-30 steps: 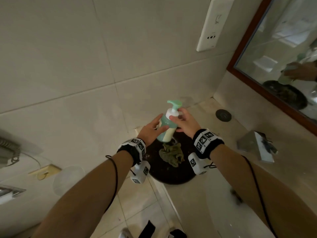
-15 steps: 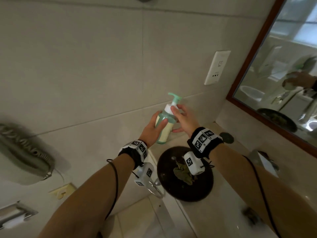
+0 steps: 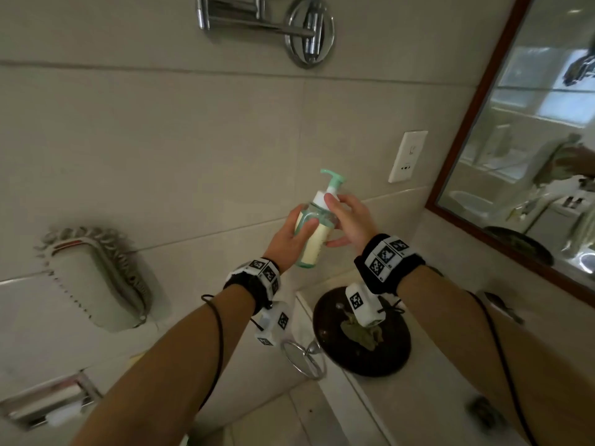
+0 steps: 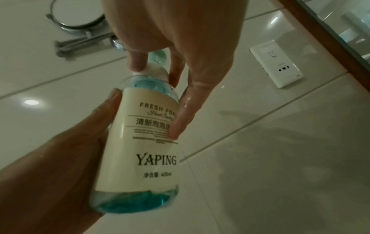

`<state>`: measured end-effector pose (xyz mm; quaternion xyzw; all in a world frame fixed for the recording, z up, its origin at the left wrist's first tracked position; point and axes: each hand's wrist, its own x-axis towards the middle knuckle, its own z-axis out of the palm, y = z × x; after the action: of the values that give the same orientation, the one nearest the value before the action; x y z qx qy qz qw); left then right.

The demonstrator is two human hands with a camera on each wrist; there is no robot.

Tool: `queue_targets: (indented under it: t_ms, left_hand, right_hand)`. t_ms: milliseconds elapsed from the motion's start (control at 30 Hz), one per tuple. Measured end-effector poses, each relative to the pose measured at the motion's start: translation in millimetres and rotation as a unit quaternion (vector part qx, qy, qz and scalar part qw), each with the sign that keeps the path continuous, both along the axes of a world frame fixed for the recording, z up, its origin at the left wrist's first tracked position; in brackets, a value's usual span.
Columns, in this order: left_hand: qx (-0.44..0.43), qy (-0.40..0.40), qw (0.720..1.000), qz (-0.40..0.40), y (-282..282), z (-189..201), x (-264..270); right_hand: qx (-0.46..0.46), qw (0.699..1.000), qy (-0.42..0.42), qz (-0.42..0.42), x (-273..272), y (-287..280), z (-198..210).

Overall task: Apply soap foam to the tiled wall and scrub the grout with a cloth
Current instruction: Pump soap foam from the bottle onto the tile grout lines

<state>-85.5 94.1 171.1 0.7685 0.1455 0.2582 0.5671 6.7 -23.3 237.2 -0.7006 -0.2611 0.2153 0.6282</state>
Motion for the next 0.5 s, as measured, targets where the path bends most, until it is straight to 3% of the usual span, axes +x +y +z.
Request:
queue_targets:
  t_ms: [500]
  left_hand:
    - [0.08, 0.017, 0.978, 0.192, -61.4, 96.3, -131.1]
  right_hand:
    - [0.044, 0.994, -0.032, 0.092, -106.6, -26.2, 76.3]
